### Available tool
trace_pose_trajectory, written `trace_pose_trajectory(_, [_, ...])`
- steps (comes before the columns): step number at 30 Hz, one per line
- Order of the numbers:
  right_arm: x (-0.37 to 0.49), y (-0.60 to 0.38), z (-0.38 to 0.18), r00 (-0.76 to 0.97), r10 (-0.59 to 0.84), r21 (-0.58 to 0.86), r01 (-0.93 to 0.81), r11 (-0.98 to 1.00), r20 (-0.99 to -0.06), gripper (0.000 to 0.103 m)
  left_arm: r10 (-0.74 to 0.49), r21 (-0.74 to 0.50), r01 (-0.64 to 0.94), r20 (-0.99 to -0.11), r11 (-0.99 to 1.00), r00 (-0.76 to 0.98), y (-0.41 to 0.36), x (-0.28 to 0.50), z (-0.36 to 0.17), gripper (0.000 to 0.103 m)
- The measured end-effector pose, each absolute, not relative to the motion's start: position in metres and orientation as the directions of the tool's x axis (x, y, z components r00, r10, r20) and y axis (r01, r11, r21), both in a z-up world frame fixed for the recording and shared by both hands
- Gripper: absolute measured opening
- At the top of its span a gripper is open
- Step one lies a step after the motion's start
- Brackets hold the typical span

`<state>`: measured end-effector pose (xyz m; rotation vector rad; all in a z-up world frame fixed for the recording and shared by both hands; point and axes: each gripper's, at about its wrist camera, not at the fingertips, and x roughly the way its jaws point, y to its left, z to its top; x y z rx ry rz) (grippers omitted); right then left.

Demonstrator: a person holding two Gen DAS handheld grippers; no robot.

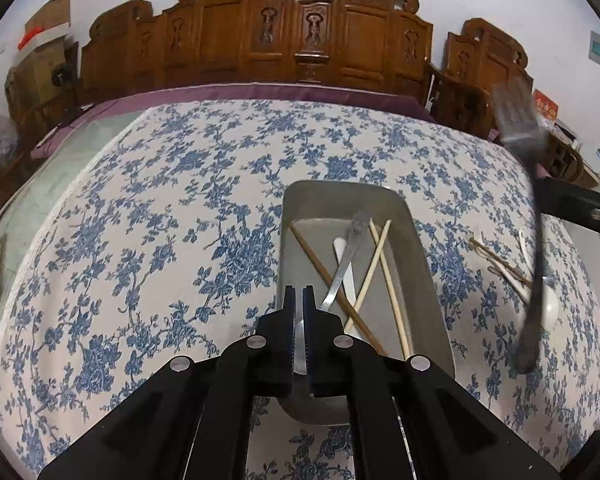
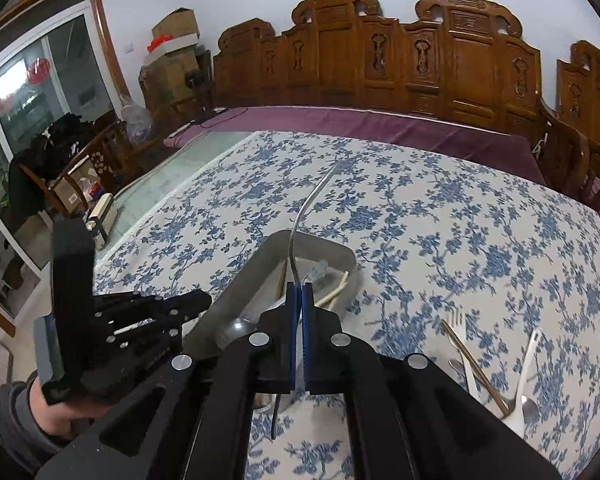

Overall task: Organize utensils
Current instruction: 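Carry the metal fork into the grey tray with the right gripper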

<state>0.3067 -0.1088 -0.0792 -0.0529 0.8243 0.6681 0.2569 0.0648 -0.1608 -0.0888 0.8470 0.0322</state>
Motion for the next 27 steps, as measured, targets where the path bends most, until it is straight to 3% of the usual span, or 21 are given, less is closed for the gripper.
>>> trace_pose_trajectory(14, [0.326,-0.057,-0.097,0.452,0.518,0.17,-0.612,0.773,-0.726,0.003,-0.057,-0.097,-0.018,-0.715,0.995,0.697,0.089,0.253,-0.143,0.003])
trace_pose_trajectory(27, [0.327,-0.04,-0.141,0.398,0.477,0.17,-0.602,0.781,-0.784,0.003,-0.031,-0.079,-0.034,-0.698,0.996,0.715,0.107,0.252,-0.134,0.003])
